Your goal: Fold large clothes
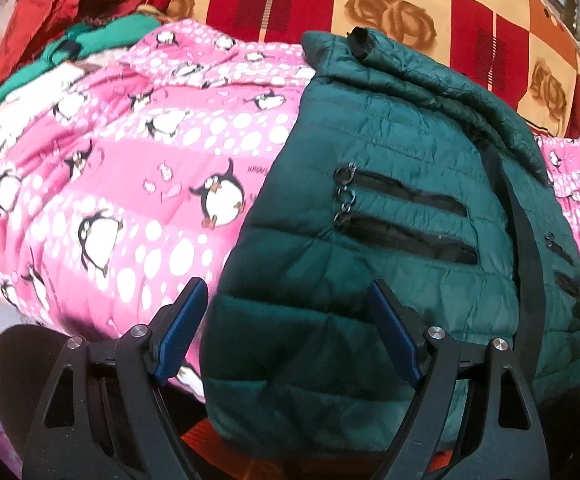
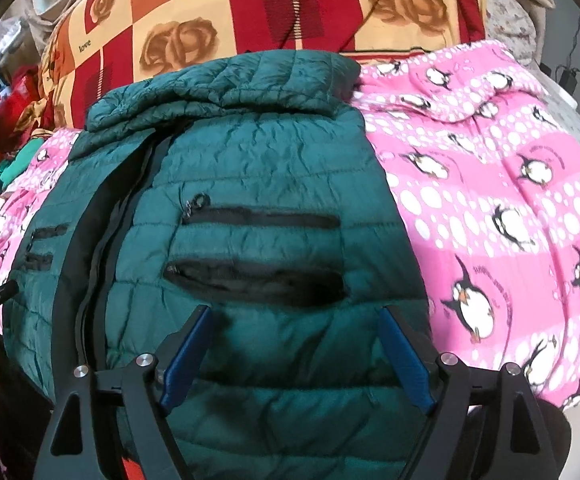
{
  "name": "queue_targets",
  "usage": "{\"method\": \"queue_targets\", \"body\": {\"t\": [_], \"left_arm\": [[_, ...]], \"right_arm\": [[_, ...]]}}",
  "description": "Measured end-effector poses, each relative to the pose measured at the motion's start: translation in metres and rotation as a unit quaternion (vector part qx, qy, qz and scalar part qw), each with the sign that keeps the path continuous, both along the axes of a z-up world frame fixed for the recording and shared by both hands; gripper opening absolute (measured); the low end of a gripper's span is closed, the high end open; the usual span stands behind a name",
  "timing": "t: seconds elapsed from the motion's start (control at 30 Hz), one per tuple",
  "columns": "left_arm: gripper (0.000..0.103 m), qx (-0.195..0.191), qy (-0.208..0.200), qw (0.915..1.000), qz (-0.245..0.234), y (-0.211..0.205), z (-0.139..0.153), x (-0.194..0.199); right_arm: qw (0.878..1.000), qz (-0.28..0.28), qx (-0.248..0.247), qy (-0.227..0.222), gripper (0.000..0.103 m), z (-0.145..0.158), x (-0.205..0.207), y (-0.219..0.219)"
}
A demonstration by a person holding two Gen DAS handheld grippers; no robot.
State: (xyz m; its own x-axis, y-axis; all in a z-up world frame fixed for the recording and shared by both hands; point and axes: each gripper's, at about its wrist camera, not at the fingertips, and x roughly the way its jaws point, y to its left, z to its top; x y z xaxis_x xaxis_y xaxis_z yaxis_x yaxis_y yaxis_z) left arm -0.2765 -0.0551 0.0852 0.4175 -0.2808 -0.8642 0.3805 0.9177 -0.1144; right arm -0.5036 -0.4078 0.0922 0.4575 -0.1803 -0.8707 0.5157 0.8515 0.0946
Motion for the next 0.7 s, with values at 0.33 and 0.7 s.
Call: {"method": "queue_targets", "body": {"t": [0.33, 0.7], "left_arm": [[0.082, -0.049, 0.067, 0.9966, 0.005, 0.023, -0.019, 0.005], [0.083, -0.102, 0.122, 0.9872, 0.009, 0.043, -0.034, 0.013]], "right_arm": [[0.999, -0.011, 0.036, 0.019, 0.088, -0.014, -0.035, -0.012], [0.996, -0.031, 0.079, 0.021, 0.09, -0.026, -0.052, -0.033]]}}
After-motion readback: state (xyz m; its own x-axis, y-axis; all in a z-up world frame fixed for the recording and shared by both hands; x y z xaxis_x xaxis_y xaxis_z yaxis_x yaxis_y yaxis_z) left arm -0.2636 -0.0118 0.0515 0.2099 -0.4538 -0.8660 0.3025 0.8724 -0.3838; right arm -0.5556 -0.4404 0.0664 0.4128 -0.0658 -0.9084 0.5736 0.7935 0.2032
